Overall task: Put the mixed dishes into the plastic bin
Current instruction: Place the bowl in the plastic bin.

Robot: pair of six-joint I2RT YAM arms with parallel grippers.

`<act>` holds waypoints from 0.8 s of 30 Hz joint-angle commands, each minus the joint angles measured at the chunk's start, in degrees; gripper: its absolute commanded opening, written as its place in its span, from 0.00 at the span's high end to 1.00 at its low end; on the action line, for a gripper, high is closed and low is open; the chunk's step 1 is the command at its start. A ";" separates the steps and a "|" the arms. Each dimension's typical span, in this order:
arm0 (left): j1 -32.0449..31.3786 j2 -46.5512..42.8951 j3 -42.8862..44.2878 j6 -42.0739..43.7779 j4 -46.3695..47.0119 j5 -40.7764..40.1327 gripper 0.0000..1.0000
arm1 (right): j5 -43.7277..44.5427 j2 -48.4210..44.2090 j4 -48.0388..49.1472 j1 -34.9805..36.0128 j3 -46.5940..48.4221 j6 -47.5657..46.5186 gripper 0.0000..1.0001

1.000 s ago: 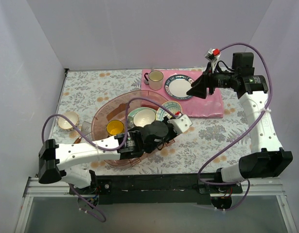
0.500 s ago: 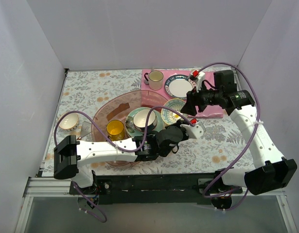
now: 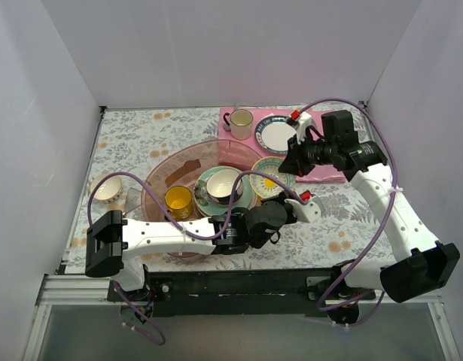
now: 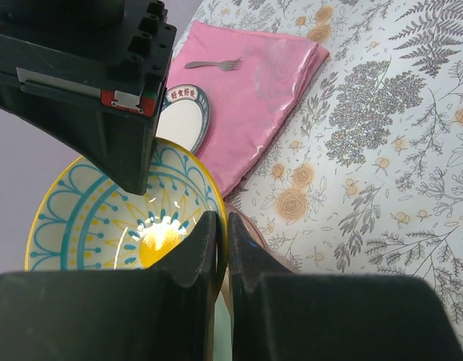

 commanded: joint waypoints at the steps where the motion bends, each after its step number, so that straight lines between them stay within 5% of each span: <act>1: 0.58 -2.15 2.95 -0.12 2.91 -3.66 1.00 | -1.07 -0.22 0.68 -0.45 1.47 -4.41 0.99; 4: 0.58 -3.02 2.95 -2.49 2.82 -3.13 0.93 | -2.65 -0.31 0.51 -0.45 1.82 -4.76 0.99; 9: 0.58 -6.01 1.64 -8.81 0.63 0.99 0.33 | -4.23 -0.48 0.51 -0.45 2.44 -5.47 0.99; 14: 0.67 -10.32 -1.35 -15.05 0.44 3.55 0.07 | -6.34 0.04 0.86 -0.72 3.14 -5.38 0.99; 24: 1.46 -19.11 -3.81 -26.92 -7.72 10.92 0.02 | -12.85 3.55 -0.19 -2.03 6.56 -7.92 0.99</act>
